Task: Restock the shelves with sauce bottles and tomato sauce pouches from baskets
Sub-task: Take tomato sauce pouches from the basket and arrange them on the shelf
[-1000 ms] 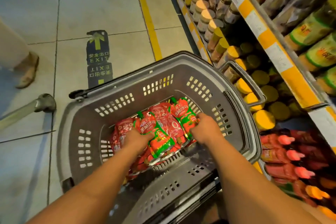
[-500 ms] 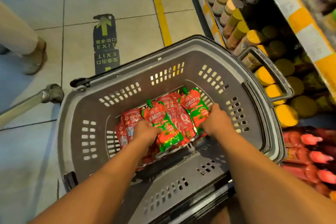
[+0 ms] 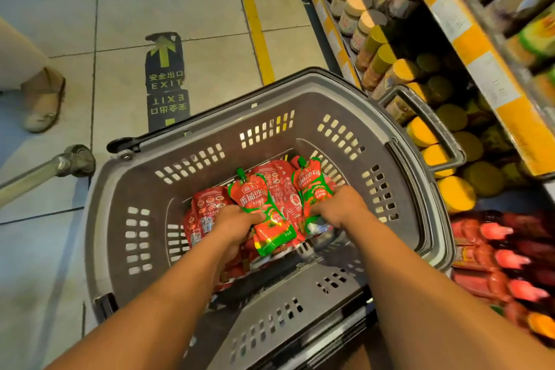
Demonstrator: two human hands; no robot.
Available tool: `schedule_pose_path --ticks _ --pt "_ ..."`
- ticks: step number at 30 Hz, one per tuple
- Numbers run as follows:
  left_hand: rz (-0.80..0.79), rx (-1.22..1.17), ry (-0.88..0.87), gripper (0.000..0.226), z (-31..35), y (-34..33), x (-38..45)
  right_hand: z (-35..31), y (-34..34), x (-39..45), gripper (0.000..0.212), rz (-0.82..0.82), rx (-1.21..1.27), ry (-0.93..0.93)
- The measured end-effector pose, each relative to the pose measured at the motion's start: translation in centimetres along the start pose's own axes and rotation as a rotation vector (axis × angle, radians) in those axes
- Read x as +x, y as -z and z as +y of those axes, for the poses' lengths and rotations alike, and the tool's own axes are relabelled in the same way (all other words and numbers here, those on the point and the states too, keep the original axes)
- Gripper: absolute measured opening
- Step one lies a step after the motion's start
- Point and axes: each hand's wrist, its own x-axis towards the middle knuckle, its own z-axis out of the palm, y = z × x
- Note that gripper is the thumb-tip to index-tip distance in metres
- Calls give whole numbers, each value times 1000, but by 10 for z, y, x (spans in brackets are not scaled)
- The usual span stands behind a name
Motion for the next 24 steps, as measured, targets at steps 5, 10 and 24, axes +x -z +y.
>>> schedule_pose_path --ticks 5,10,24 --pt "-55 -20 28 14 0 1 -12 -9 12 -28 36 -20 243 -17" --pt "-112 -72 25 20 -2 -3 -29 -13 31 -63 31 -13 317 40" --pt "-182 -312 -219 20 18 -13 -111 10 82 -148 25 248 597 141"
